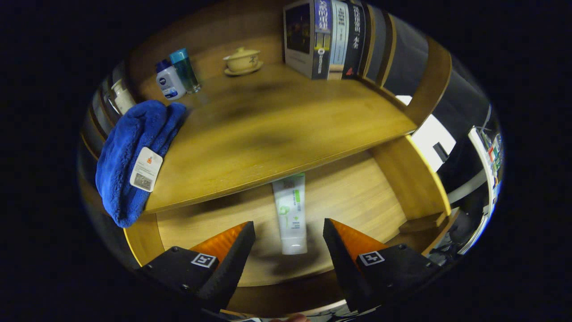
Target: Pull open the drawer, take out the items inside it, and place them on the countertop above the cabinet.
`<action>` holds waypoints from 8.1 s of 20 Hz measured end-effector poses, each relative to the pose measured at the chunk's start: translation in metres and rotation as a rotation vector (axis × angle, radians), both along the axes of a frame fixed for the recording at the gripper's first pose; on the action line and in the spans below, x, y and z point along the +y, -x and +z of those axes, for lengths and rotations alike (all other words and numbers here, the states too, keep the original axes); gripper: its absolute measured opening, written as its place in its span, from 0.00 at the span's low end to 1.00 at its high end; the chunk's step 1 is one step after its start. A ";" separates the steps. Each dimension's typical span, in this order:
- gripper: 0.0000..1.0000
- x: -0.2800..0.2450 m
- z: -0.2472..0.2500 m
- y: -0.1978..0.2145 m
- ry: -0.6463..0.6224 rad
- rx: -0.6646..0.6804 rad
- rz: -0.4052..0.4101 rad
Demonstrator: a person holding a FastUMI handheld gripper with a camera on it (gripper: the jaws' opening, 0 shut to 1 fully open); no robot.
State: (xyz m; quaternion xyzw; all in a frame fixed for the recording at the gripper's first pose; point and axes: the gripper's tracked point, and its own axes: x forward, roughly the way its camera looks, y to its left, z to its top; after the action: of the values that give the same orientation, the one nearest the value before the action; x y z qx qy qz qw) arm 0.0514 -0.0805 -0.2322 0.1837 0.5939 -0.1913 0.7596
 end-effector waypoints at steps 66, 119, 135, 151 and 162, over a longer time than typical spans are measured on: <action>0.48 -0.020 0.126 -0.260 0.161 -0.354 0.228; 0.97 0.087 0.262 -0.009 0.459 -1.069 0.374; 0.98 0.077 0.148 0.030 0.324 -0.949 0.264; 0.98 0.060 0.111 0.015 0.270 -0.874 0.255; 0.99 0.048 0.104 -0.042 0.265 -0.862 0.277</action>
State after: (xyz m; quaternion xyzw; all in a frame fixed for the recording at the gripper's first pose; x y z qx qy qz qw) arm 0.0935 -0.0328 -0.1281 0.0671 0.2136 -0.0686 0.9722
